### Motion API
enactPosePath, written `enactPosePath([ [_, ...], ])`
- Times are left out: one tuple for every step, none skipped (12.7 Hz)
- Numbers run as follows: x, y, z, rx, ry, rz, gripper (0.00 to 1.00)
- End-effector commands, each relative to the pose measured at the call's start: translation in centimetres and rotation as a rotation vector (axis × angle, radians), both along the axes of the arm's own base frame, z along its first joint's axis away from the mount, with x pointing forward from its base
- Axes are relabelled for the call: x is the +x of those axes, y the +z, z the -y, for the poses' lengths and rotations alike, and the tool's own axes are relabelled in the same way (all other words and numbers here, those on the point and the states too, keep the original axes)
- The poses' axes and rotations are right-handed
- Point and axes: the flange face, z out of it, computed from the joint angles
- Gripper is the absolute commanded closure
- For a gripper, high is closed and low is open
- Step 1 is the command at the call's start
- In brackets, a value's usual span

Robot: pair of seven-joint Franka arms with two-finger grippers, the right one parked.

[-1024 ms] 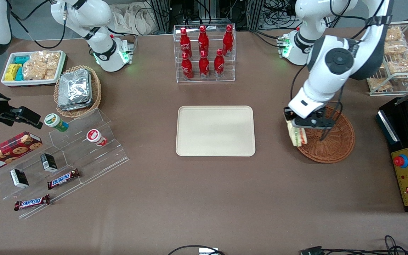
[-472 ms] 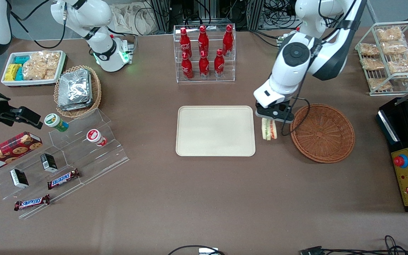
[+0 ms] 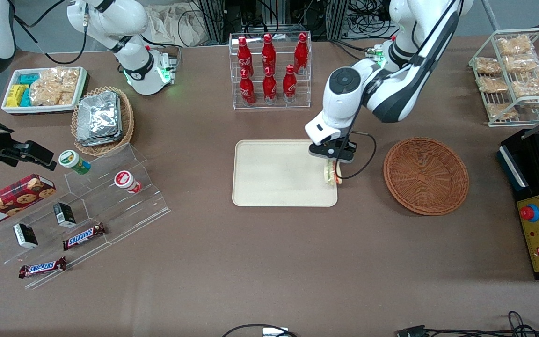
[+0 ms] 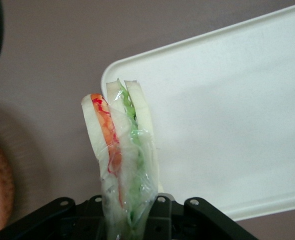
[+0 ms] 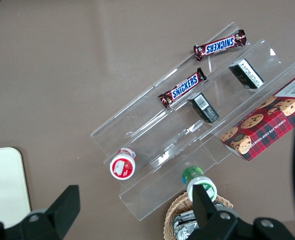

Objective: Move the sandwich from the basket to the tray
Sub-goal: 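Lower the held sandwich onto the cream tray with the left gripper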

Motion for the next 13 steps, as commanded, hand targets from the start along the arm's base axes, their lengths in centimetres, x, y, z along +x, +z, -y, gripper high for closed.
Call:
enactPosePath([
  [0.5, -3.5, 2.3, -0.005, 0.015, -0.007, 0.87],
  [0.7, -4.6, 2.6, -0.007, 0.016, -0.012, 0.87],
  [1.0, -5.7, 2.8, -0.008, 0.016, -0.02, 0.87],
  [1.1, -6.6, 2.9, -0.01, 0.019, -0.028, 0.87],
  [1.0, -7.4, 3.0, -0.009, 0.014, -0.036, 0.87],
  [0.8, -8.0, 3.1, -0.008, 0.01, -0.049, 0.87],
  [0.8, -8.4, 3.2, -0.018, 0.009, -0.056, 0.87],
  [0.8, -8.5, 3.3, -0.031, 0.009, -0.055, 0.87],
  [0.7, -8.5, 3.3, -0.032, 0.009, -0.055, 0.87],
  [0.6, -8.6, 3.3, -0.031, 0.008, -0.057, 0.84],
  [0.6, -8.6, 3.3, -0.029, 0.008, -0.058, 0.67],
  [0.6, -8.6, 3.3, -0.029, 0.012, -0.059, 0.3],
  [0.6, -8.5, 3.3, -0.028, 0.023, -0.055, 0.0],
])
